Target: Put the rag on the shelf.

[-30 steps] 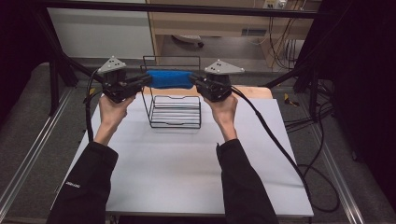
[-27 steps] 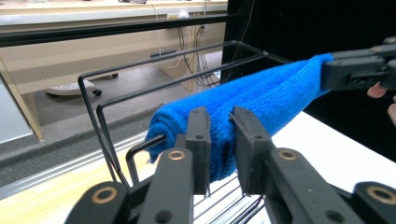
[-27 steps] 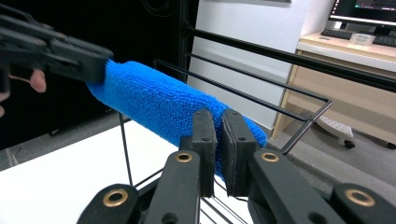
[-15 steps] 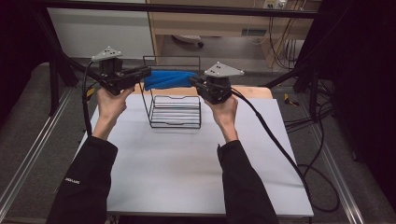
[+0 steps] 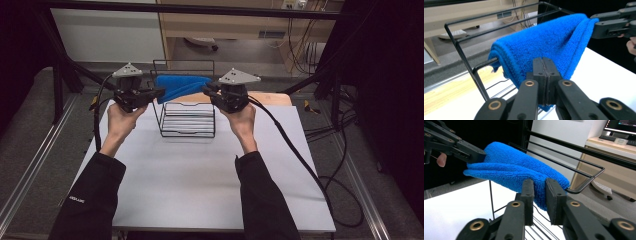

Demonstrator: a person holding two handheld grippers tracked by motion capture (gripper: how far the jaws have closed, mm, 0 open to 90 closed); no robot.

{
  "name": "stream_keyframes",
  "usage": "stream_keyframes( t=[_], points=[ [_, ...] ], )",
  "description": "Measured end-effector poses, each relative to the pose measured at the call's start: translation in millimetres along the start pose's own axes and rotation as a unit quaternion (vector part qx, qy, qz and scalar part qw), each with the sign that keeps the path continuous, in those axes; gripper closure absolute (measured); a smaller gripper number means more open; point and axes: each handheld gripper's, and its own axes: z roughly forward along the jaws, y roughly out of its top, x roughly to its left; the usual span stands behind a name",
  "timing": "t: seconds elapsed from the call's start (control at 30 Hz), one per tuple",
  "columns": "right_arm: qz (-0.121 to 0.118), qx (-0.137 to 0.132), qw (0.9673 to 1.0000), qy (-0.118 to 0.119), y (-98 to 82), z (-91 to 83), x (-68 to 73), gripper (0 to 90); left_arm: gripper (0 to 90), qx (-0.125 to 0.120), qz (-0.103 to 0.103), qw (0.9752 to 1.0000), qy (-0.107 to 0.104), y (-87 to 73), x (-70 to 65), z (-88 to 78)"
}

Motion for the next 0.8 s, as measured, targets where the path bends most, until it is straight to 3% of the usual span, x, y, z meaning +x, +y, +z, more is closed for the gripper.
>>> stream_keyframes(
  t=[0.2,0.33,0.4,0.43,0.5,0.63,0.8],
  points=[
    [0.002,0.001,1.0000,0.005,3.7,-7.4,0.7,62.2,89.8,0.006,0.004,1.0000,0.003,-5.1,-0.1,6.9],
    [0.010,-0.019,0.9998,0.005,7.9,-14.6,4.1,52.4,89.9,0.011,0.006,0.9999,0.006,-7.8,-0.3,11.4],
    [0.017,-0.029,0.9994,0.009,10.6,-17.7,4.5,51.8,89.9,0.015,0.009,0.9998,0.008,-9.2,-1.2,14.2],
    [0.019,-0.033,0.9992,0.010,11.8,-18.5,4.9,53.0,89.8,0.018,0.013,0.9997,0.013,-9.8,-1.6,15.1],
    [0.022,-0.027,0.9993,0.017,12.5,-18.2,4.9,63.5,89.8,0.022,0.017,0.9995,0.017,-11.3,-2.5,17.2],
    [0.027,0.008,0.9990,0.033,5.0,-10.9,4.3,81.2,89.8,0.020,0.015,0.9996,0.014,-15.1,-2.0,18.6],
    [0.036,0.043,0.9977,0.038,-11.5,2.3,3.3,89.6,89.8,0.018,0.004,0.9998,0.005,-21.0,0.7,19.5]
  ],
)
